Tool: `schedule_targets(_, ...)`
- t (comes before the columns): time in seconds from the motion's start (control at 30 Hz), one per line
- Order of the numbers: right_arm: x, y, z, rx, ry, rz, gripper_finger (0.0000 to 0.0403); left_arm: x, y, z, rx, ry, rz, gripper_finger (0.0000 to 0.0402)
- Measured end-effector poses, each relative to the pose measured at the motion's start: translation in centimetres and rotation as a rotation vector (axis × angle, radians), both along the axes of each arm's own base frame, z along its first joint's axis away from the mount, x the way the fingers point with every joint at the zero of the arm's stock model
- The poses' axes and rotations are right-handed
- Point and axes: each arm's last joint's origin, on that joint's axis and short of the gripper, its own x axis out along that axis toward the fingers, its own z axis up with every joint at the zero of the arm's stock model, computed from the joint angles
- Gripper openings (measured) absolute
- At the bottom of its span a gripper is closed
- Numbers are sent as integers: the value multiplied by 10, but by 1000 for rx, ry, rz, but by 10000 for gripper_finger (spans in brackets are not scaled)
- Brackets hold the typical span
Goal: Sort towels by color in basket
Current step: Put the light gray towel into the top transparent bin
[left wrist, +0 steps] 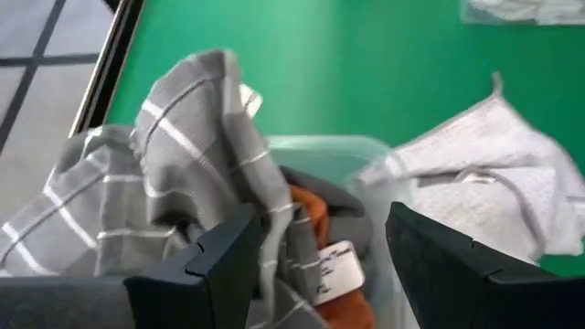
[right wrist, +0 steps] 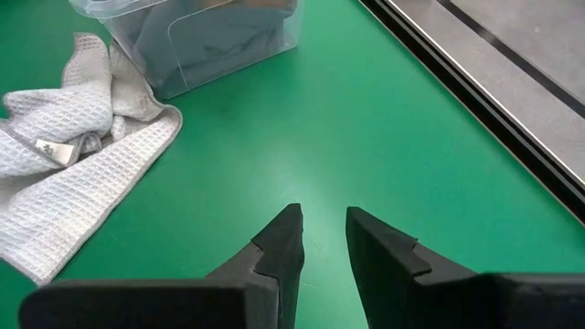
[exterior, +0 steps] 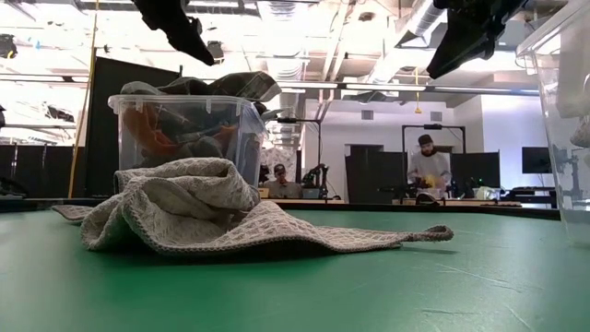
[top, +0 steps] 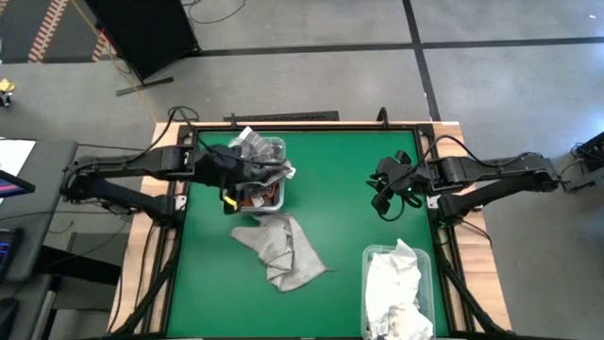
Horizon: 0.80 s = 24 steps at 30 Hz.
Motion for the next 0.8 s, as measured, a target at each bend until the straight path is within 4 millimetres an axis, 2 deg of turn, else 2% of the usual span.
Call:
schedule_targets(0.13, 0, 0, 0, 0, 0, 0, 118, 4, -13, -1, -13, 0, -66, 226)
schedule_targets(0.43, 0, 0, 0, -4, 3, 3, 118, 11, -69, -1, -51, -50, -325, 226)
schedule_targets(0.63, 0, 0, 0, -5, 1, 5, 118, 24, -101, -16, -55, -6, -400, 228)
schedule_targets(0.8, 1, 0, 0, -4, -4, 5, 118, 42, -125, -42, -2, 78, -430, 244)
